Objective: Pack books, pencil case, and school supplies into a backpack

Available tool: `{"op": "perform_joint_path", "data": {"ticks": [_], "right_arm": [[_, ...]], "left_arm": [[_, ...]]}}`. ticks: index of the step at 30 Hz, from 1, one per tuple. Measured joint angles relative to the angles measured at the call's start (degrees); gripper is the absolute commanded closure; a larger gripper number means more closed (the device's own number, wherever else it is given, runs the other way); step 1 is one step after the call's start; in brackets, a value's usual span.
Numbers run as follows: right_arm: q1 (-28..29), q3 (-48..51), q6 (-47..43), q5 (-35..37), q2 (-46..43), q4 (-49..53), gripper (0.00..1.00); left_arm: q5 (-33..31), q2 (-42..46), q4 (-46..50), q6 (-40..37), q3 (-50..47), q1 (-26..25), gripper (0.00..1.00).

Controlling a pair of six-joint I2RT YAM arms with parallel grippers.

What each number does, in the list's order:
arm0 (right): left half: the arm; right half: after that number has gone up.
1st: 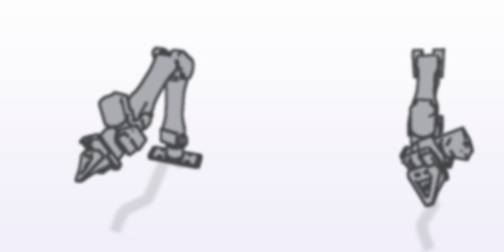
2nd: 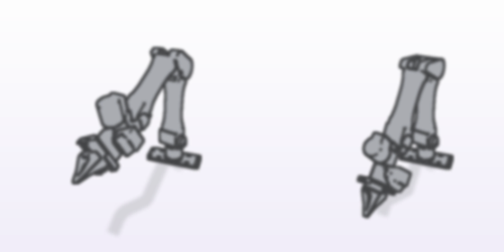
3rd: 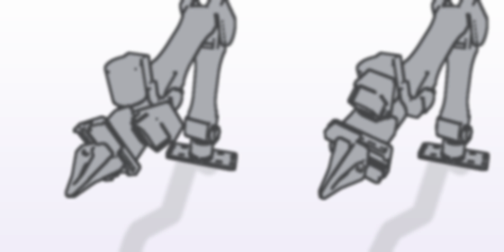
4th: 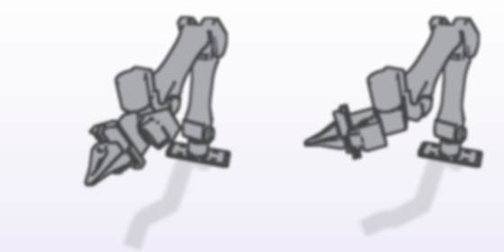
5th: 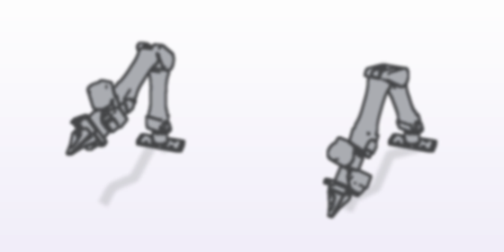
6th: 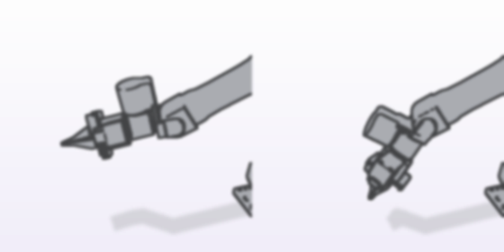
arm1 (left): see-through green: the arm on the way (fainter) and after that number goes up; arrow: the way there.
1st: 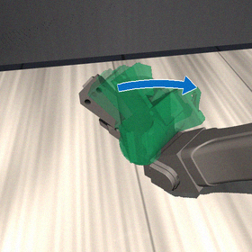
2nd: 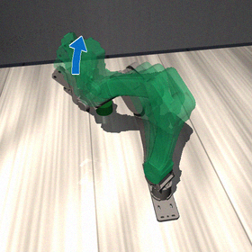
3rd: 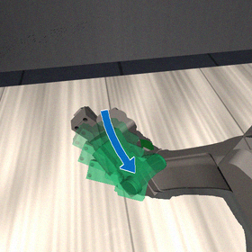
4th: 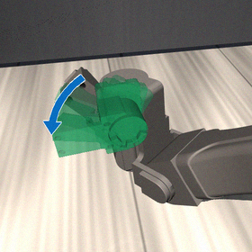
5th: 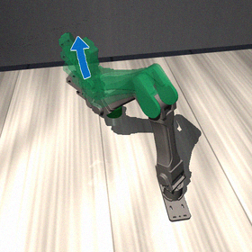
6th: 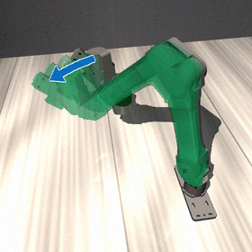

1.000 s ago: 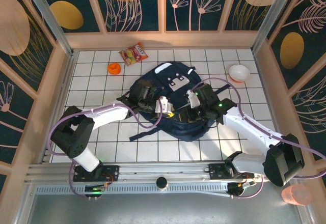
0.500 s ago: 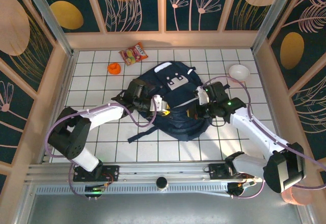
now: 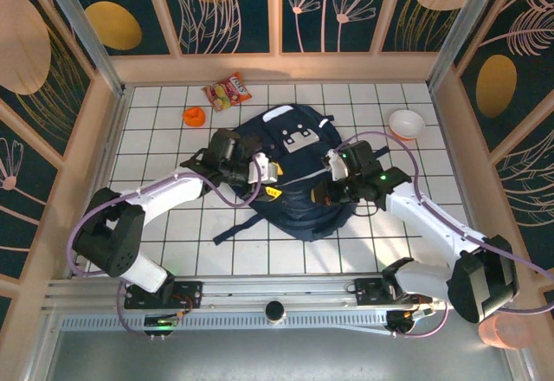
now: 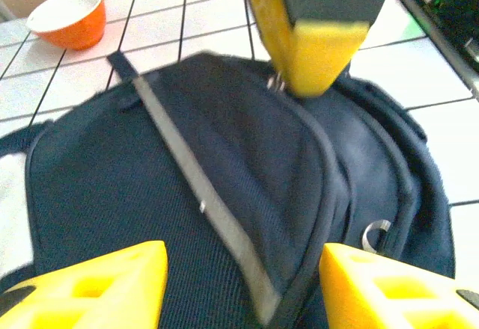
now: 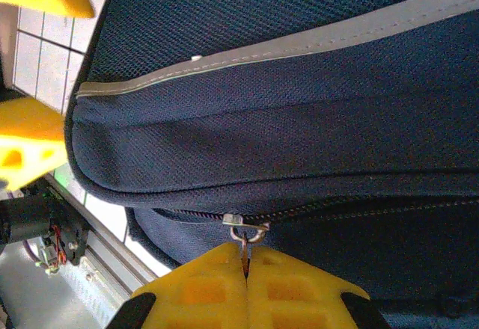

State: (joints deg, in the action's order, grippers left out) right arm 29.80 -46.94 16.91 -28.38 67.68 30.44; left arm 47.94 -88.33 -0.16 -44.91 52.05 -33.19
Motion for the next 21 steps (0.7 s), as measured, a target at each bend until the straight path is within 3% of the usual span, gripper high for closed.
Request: {"op": "perform_joint_path", "data": {"ticks": [8,12,18,21], "right_arm": [[0.0,0.0,0.0,0.0,1.0,-0.2,1.00],[0.0,0.0,0.0,0.0,1.0,-0.2,1.00],[0.0,0.0,0.0,-0.2,1.0,-0.2,1.00],[0.0,0.0,0.0,-0.2,1.0,-0.2,1.00]], "left_arm": [[-2.7,-1.8,0.3,1.7,4.4,-7.1,0.48],[-4.9,-3.5,-0.2,3.1,5.8,-8.1,0.60],[-8.1,-4.6,1.4,3.8,6.4,-8.2,0.50],[-9.1,-5.0,2.3,4.9,7.6,-8.2,0.50]]}}
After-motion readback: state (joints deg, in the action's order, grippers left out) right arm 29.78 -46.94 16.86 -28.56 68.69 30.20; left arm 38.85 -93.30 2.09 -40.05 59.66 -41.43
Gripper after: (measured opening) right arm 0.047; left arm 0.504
